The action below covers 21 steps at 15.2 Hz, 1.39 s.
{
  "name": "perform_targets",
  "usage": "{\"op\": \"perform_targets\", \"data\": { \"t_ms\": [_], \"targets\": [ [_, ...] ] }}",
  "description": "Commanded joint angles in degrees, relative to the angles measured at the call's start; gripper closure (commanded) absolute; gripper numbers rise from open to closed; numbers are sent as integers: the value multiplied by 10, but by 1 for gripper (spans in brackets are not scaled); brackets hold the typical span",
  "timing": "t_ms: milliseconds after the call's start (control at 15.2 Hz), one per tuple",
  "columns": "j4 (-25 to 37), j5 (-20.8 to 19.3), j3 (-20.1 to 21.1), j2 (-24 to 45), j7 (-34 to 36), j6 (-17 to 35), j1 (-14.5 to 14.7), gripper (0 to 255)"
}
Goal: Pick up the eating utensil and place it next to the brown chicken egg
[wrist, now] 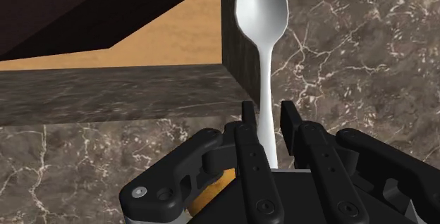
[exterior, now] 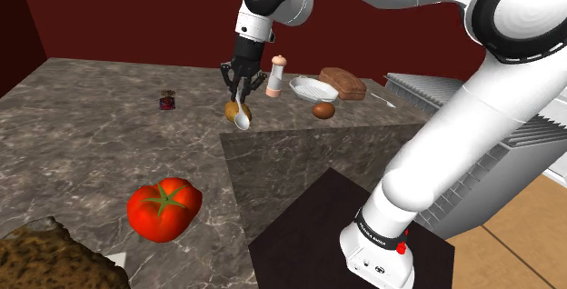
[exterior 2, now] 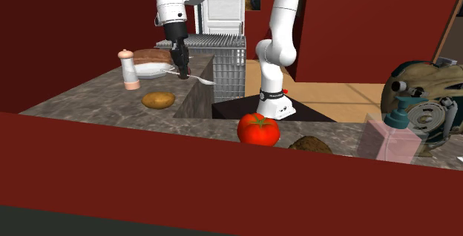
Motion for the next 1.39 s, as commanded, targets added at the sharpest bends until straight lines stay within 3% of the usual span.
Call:
{"op": "perform_targets", "data": {
  "t_ms": [0,594,1320],
  "targets": [
    [-7,-4,-18,-7,-30,-6,-13,255],
    [-21,-30,-96,-24,-150,-35,-70,255],
    [18,-60,-179,14,-282,-59,-131,255]
  ]
}}
